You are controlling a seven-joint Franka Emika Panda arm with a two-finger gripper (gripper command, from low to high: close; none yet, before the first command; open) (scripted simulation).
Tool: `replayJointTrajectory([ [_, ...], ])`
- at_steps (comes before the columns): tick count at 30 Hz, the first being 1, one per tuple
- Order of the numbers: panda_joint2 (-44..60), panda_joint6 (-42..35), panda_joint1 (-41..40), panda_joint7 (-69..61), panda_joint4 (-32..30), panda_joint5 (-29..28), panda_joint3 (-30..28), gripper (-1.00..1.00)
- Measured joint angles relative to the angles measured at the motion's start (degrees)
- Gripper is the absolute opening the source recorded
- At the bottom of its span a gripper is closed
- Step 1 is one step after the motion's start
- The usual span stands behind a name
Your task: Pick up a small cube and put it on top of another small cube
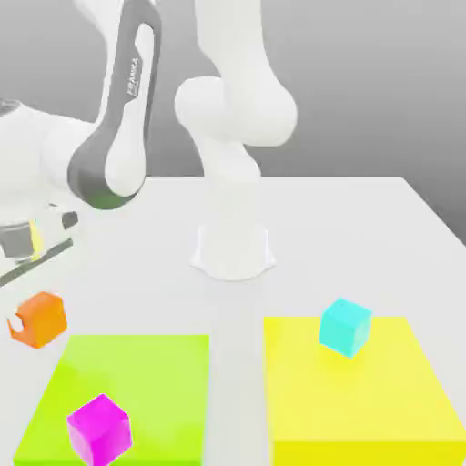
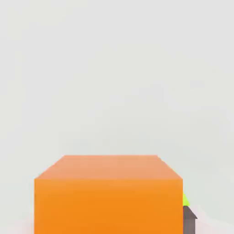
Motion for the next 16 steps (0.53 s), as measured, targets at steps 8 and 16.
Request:
replayJointTrajectory([
  [8, 5.5, -5.5, 8.3, -4.9, 11.2, -2.0, 5.7, -1.00],
  [16, 8.9, -1.8, 8.7, -4.4, 10.8, -2.9, 5.4, 1.00],
])
